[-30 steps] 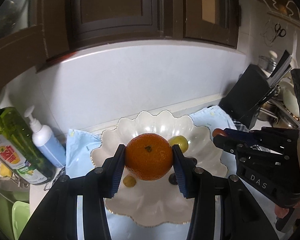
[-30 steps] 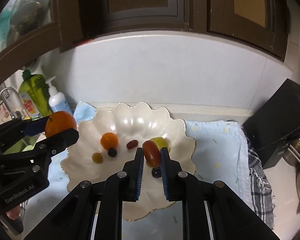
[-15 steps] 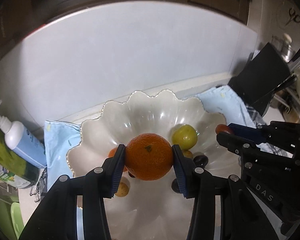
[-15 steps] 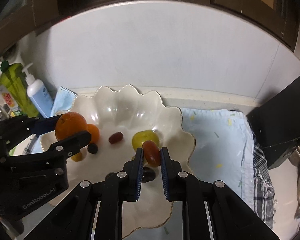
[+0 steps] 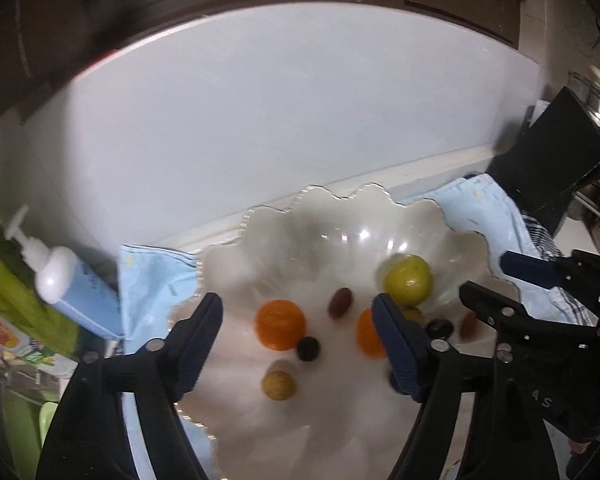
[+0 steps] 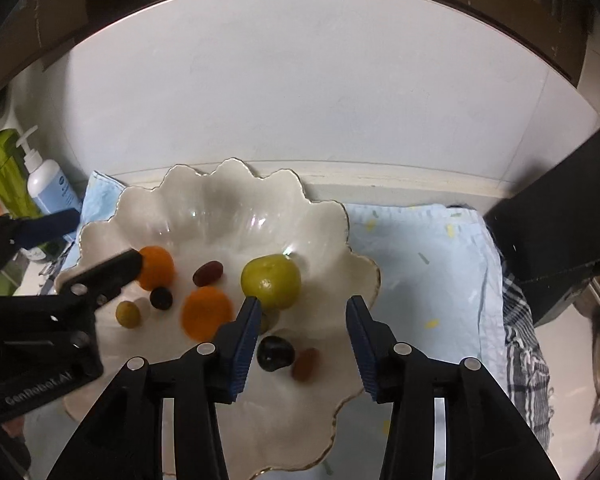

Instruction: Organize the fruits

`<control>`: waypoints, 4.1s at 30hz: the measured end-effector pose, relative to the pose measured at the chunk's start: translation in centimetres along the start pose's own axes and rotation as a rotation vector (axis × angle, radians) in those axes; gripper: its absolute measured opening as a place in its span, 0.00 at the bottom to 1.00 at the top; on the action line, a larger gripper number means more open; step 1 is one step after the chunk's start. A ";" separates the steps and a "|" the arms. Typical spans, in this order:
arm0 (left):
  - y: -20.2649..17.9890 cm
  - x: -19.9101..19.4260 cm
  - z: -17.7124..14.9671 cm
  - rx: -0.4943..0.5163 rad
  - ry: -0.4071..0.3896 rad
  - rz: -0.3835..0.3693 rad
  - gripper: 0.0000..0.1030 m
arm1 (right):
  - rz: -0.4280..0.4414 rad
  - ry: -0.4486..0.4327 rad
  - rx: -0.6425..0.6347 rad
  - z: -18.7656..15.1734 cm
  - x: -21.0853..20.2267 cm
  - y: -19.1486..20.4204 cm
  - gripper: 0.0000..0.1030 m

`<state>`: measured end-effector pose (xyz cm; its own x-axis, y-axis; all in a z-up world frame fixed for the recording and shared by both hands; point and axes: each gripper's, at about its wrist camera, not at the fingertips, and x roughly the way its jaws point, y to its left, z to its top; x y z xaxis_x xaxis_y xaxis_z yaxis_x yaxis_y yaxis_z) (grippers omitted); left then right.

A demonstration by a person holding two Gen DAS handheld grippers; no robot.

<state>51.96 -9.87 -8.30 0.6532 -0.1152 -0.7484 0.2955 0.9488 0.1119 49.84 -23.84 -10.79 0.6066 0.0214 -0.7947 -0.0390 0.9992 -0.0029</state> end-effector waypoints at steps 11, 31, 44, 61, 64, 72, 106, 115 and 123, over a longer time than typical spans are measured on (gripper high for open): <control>1.3 -3.0 -2.3 0.011 -0.076 0.138 0.95 | -0.075 -0.070 0.033 -1.9 -2.8 1.0 0.74; 0.1 -18.2 -10.9 -0.005 -0.271 0.226 1.00 | -0.065 -0.328 0.042 -10.1 -17.6 1.8 0.86; -3.2 -30.4 -19.8 -0.055 -0.394 0.251 1.00 | -0.062 -0.456 0.014 -20.2 -28.5 2.5 0.86; -5.9 -41.1 -29.3 -0.065 -0.442 0.219 1.00 | -0.053 -0.532 0.042 -30.6 -37.7 4.3 0.87; -6.2 -42.3 -30.1 -0.057 -0.455 0.216 1.00 | -0.059 -0.535 0.044 -31.8 -38.7 4.5 0.87; -7.1 -44.1 -31.6 -0.042 -0.469 0.209 1.00 | -0.049 -0.543 0.049 -33.9 -40.5 4.4 0.87; -9.4 -44.8 -31.6 -0.030 -0.480 0.162 1.00 | -0.086 -0.546 0.049 -35.7 -42.3 2.7 0.87; -9.4 -44.9 -31.5 -0.029 -0.483 0.166 1.00 | -0.070 -0.554 0.045 -35.4 -42.4 2.4 0.87; -8.9 -44.9 -31.3 -0.042 -0.472 0.167 1.00 | -0.065 -0.555 0.037 -35.0 -42.3 2.6 0.87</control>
<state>-1.82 -3.96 3.79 0.9361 -0.0723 -0.3442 0.1383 0.9755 0.1713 -3.69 -23.31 1.53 0.9344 -0.0362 -0.3544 0.0343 0.9993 -0.0116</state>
